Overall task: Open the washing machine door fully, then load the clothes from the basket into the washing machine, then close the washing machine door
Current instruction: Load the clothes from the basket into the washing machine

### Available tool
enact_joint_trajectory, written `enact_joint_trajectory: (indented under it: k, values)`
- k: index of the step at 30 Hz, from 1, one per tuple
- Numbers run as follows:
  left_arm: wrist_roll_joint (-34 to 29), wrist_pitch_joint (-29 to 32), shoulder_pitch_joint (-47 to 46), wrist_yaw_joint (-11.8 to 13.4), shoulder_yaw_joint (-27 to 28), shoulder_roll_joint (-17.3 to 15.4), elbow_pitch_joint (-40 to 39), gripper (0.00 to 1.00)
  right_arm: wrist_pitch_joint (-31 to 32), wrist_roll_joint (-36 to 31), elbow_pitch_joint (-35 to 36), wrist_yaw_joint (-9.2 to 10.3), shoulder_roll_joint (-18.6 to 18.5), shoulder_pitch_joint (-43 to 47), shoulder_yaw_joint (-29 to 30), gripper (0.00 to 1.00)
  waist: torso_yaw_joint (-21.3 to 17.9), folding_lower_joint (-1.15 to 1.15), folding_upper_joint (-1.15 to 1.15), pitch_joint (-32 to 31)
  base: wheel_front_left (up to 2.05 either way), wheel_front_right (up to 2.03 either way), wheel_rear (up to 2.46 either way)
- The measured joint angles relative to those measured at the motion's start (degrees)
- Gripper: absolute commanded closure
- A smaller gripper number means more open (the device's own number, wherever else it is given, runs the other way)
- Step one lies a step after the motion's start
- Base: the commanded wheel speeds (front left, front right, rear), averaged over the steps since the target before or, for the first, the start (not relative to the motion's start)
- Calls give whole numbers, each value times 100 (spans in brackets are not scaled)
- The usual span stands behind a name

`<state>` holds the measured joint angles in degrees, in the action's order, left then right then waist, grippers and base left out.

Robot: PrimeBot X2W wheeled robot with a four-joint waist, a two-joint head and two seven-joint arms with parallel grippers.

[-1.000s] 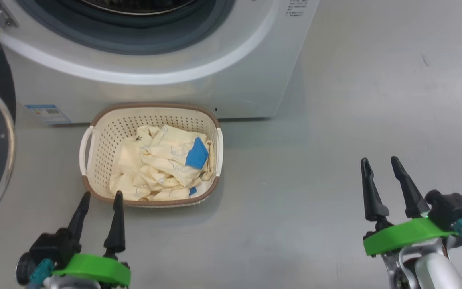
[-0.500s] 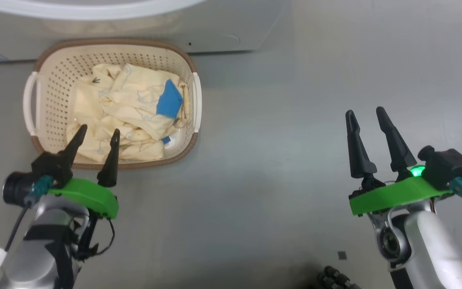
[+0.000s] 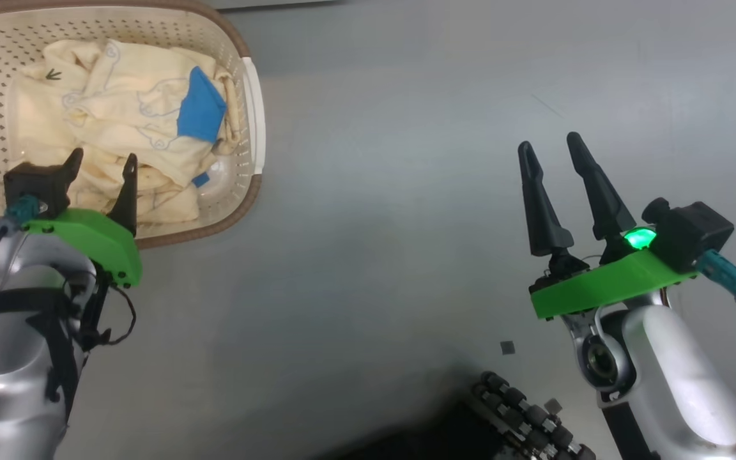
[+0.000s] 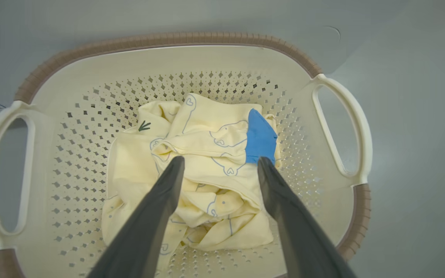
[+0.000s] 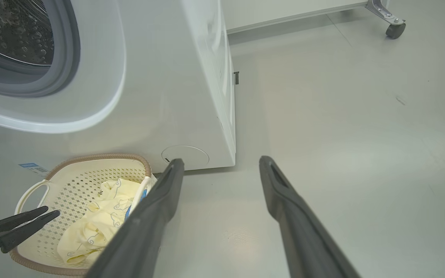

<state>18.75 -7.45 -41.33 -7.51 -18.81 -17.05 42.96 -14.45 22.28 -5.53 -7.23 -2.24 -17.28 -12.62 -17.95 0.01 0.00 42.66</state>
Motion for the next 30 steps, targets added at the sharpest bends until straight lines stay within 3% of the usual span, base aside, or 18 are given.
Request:
enact_joint_trajectory:
  k: [11,30]
  values:
    - [-13,449,-715,33,-87,-172,634,0,0,172,102,0,0,-177,-280,0,-289,0,0,528,0,0,0]
    - [-160,756,-1267,31,-315,-769,799,0,-1,353,257,0,0,-307,-439,0,-603,-1,0,1184,0,0,0]
